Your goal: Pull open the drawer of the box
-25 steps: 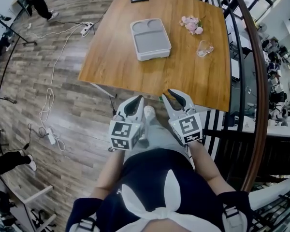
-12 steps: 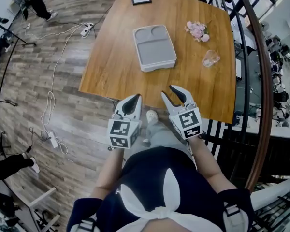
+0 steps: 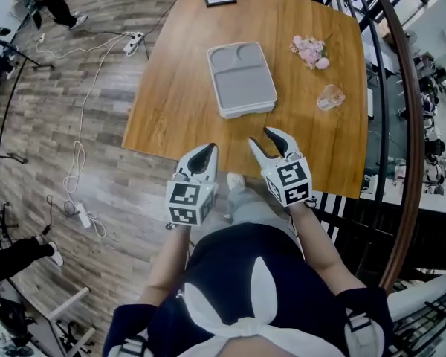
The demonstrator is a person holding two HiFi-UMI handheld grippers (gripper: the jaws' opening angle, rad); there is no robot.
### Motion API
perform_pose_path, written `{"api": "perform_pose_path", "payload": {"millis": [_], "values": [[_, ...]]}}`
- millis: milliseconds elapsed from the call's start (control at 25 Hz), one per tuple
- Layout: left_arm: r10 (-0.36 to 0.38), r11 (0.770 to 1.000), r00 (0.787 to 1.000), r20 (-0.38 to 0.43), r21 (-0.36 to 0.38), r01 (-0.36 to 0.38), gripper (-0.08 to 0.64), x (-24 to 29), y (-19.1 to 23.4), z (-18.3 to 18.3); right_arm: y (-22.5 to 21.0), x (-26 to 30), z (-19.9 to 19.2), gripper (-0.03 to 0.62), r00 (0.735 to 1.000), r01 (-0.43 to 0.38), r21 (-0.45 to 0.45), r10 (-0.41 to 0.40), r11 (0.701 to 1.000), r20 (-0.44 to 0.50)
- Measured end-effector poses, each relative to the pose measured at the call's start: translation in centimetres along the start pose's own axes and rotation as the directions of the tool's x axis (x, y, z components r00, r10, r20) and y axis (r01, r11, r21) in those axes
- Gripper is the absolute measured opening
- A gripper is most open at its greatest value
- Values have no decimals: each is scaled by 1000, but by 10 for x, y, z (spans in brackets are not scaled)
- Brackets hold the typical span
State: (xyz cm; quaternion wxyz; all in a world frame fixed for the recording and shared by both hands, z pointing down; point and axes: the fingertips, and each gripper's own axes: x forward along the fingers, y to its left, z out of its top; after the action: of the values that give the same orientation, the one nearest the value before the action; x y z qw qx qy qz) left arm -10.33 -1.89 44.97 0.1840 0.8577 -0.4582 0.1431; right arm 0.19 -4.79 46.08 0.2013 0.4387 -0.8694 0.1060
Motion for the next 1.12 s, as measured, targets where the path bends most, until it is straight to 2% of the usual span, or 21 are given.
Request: {"api": "perform_pose_path", "payload": {"millis": [320,640,800,1120], "values": [[22,1000,998,-58,21,-21,20,29,23,0,-20,31,-2,195,999,-11,14,11,1000,-44],[23,999,997,-76,28,-21,23,60,33,0,-39,52,-9,207,997,-22,20,23,1000,-72],[12,1000,994,-109,16,-10,127,84,39,-3,-53,66,-14,222,995,-30,27,32,999,-97],[20,1000,991,-135,3,-20,210,121,48,-9,-80,88,-21,247,991,-42,30,45,999,-127]]}}
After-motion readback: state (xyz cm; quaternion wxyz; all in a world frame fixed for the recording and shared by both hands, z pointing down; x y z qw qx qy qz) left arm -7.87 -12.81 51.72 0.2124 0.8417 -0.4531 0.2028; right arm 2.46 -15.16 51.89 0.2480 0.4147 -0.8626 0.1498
